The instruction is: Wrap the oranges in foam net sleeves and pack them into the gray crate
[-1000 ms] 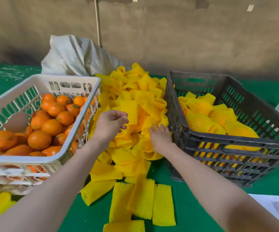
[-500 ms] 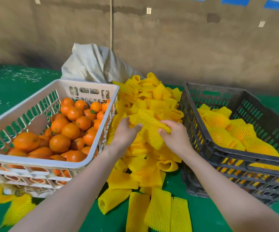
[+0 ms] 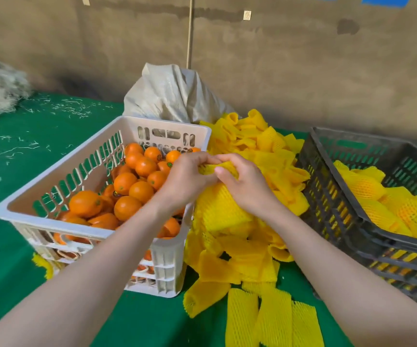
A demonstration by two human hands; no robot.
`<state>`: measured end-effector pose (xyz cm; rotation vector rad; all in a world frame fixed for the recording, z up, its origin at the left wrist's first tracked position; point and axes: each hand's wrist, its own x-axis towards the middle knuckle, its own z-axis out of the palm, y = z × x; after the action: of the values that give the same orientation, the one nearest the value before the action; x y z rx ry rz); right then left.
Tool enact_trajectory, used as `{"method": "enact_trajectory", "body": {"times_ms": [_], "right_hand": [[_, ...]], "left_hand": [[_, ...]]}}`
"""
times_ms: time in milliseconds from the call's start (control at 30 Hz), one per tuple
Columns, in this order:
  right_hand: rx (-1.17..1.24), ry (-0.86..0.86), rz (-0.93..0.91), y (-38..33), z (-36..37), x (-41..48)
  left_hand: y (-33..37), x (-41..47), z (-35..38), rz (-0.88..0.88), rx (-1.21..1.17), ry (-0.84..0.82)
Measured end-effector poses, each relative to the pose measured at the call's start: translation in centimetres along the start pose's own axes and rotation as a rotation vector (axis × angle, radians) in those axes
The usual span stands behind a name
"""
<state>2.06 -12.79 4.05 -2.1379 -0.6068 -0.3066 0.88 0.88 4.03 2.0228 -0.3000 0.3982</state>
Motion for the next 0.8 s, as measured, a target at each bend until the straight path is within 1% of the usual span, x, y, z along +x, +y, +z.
{"method": "enact_trajectory", "body": {"times_ms": [33, 67, 133, 167, 200, 233, 267, 300, 333, 367, 433, 467, 500, 533, 600, 700, 733, 800], "right_hand": [[0.0, 0.034, -0.005, -0.6, 1.2, 0.5], [0.004, 0.066, -0.011, -1.2, 2.4, 1.0], [0.022, 0.104, -0.014, -2.2, 4.8, 1.9], [0.04, 0.107, 0.004, -2.5, 6.0, 2.4], [0.062, 0.102, 0.031, -2.7, 7.2, 2.8], [0.081, 0.088, 0.061, -2.8, 8.4, 3.0], [0.095, 0.066, 0.095, -2.8, 9.5, 3.2], [0.105, 0.042, 0.127, -2.7, 10.5, 3.3], [0.111, 0.021, 0.151, -2.5, 11.4, 3.4], [0.111, -0.001, 0.163, -2.3, 12.2, 3.4], [0.111, -0.035, 0.154, -2.1, 13.2, 3.3], [0.123, -0.047, 0.14, -2.0, 13.5, 3.3], [0.143, -0.062, 0.128, -1.9, 13.8, 3.3], [0.163, -0.077, 0.125, -1.9, 13.9, 3.4], [0.2, -0.104, 0.153, -1.9, 14.1, 3.5], [0.316, -0.161, 0.275, -2.2, 14.1, 3.7], [0.382, -0.192, 0.336, -2.4, 14.0, 3.7], [0.514, -0.241, 0.431, -2.7, 13.5, 3.5]], "left_hand": [[-0.5, 0.1, -1.4, -0.015, -0.006, -0.031], [-1.1, 0.2, -3.1, -0.06, -0.065, -0.076], [-2.6, 0.4, -6.6, -0.216, -0.3, -0.139], [-3.6, 0.7, -8.3, -0.3, -0.402, -0.117], [-4.9, 0.9, -9.8, -0.364, -0.427, -0.051], [-6.2, 1.2, -11.2, -0.409, -0.377, 0.029], [-7.6, 1.4, -12.3, -0.442, -0.271, 0.096], [-9.1, 1.7, -13.2, -0.473, -0.129, 0.132], [-10.7, 1.7, -13.9, -0.492, 0.037, 0.124], [-12.1, 1.7, -14.4, -0.509, 0.233, 0.065], [-14.5, 1.0, -14.9, -0.542, 0.657, -0.185], [-15.5, 0.6, -15.0, -0.555, 0.799, -0.315], [-16.1, 0.1, -14.9, -0.586, 0.873, -0.413], [-16.5, -0.3, -14.8, -0.624, 0.901, -0.476], [-16.9, -0.9, -14.9, -0.666, 0.948, -0.523], [-17.0, -1.1, -15.3, -0.67, 1.008, -0.514], [-16.8, -1.1, -15.3, -0.657, 1.001, -0.49], [-16.0, -1.0, -15.2, -0.619, 0.928, -0.38]]}}
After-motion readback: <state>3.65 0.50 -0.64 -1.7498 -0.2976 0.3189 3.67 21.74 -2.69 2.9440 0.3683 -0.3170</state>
